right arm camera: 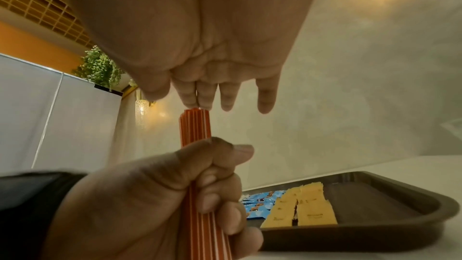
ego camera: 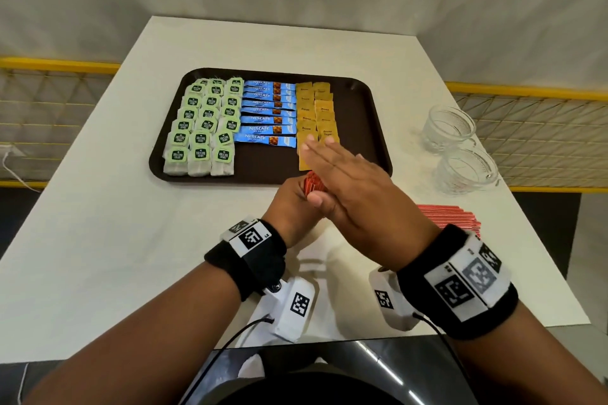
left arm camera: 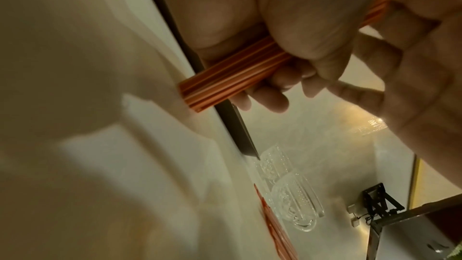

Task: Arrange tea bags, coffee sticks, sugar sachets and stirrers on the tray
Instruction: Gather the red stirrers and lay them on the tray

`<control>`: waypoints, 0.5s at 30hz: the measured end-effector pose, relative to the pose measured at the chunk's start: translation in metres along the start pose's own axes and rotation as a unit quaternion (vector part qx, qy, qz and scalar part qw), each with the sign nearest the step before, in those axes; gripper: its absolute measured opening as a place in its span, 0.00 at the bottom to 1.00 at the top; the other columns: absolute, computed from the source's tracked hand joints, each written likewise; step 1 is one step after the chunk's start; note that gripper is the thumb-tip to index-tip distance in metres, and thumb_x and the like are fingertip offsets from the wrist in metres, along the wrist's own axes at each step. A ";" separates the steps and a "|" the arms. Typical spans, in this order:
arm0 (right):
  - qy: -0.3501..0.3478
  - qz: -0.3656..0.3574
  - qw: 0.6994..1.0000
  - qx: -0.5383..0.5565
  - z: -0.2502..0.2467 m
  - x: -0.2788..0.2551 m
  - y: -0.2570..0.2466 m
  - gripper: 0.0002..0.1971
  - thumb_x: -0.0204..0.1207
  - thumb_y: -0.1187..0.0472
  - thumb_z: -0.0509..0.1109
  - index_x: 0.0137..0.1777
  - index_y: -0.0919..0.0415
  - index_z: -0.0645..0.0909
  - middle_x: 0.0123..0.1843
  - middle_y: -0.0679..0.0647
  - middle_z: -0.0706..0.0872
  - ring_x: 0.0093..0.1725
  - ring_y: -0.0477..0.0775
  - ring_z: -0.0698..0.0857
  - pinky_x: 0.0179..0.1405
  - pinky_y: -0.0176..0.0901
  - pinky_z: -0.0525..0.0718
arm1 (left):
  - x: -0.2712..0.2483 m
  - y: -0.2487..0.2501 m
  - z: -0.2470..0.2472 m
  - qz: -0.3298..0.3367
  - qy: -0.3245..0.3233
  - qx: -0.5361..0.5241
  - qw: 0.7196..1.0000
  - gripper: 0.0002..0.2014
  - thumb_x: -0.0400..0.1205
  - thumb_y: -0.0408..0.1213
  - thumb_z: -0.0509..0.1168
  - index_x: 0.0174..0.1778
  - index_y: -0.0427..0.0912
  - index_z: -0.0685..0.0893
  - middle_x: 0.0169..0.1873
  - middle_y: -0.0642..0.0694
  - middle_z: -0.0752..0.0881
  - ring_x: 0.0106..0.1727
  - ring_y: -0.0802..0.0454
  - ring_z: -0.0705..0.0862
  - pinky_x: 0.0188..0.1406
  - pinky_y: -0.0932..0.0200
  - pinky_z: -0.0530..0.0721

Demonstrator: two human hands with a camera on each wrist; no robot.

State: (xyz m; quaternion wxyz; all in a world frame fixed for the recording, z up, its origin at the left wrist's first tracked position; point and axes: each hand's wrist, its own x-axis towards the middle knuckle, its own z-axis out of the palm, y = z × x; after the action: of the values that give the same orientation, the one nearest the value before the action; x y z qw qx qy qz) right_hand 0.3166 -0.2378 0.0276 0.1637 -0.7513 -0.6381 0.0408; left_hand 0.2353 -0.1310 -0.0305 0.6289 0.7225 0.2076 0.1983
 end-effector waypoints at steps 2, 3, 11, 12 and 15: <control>0.005 -0.009 1.000 -0.014 -0.001 0.000 -0.002 0.31 0.82 0.40 0.44 0.83 0.48 0.53 0.85 0.43 0.54 0.85 0.45 0.49 0.80 0.53 0.55 | 0.002 -0.005 0.001 0.003 0.010 -0.001 1.000 0.11 0.82 0.28 0.63 0.35 0.27 0.81 0.23 0.54 0.79 0.24 0.68 0.76 0.27 0.76 0.74; -0.011 -0.011 1.000 -0.022 0.000 0.000 -0.003 0.31 0.82 0.39 0.44 0.83 0.47 0.53 0.85 0.42 0.54 0.85 0.45 0.49 0.80 0.54 0.55 | 0.003 -0.008 0.001 0.009 0.015 0.009 1.000 0.10 0.82 0.28 0.64 0.35 0.29 0.82 0.25 0.53 0.81 0.27 0.68 0.78 0.29 0.76 0.76; -0.024 -0.003 0.999 -0.024 0.002 0.004 -0.005 0.30 0.82 0.40 0.43 0.83 0.46 0.52 0.85 0.41 0.53 0.84 0.44 0.48 0.82 0.57 0.56 | 0.004 -0.007 -0.002 0.012 0.008 0.057 0.998 0.10 0.84 0.28 0.62 0.38 0.28 0.82 0.26 0.52 0.80 0.27 0.68 0.78 0.27 0.77 0.74; -0.038 -0.002 0.999 -0.026 0.003 0.004 -0.005 0.30 0.81 0.40 0.42 0.83 0.45 0.52 0.85 0.40 0.53 0.84 0.43 0.47 0.82 0.57 0.55 | 0.005 -0.008 -0.002 0.017 0.009 0.055 0.998 0.10 0.84 0.28 0.62 0.39 0.29 0.83 0.27 0.51 0.80 0.28 0.67 0.78 0.28 0.77 0.75; -0.007 0.003 1.000 -0.020 0.003 0.005 -0.006 0.30 0.81 0.40 0.43 0.83 0.46 0.53 0.85 0.41 0.54 0.84 0.43 0.49 0.82 0.56 0.54 | 0.003 -0.003 -0.002 0.004 0.006 0.070 0.998 0.10 0.84 0.27 0.60 0.39 0.26 0.81 0.24 0.50 0.77 0.24 0.67 0.76 0.24 0.78 0.72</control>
State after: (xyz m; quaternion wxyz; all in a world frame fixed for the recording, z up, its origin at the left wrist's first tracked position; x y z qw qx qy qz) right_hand 0.3114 -0.2315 0.0274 0.1446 -0.7559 -0.6377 0.0337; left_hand 0.2370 -0.1274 -0.0331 0.5749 0.7642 0.2220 0.1903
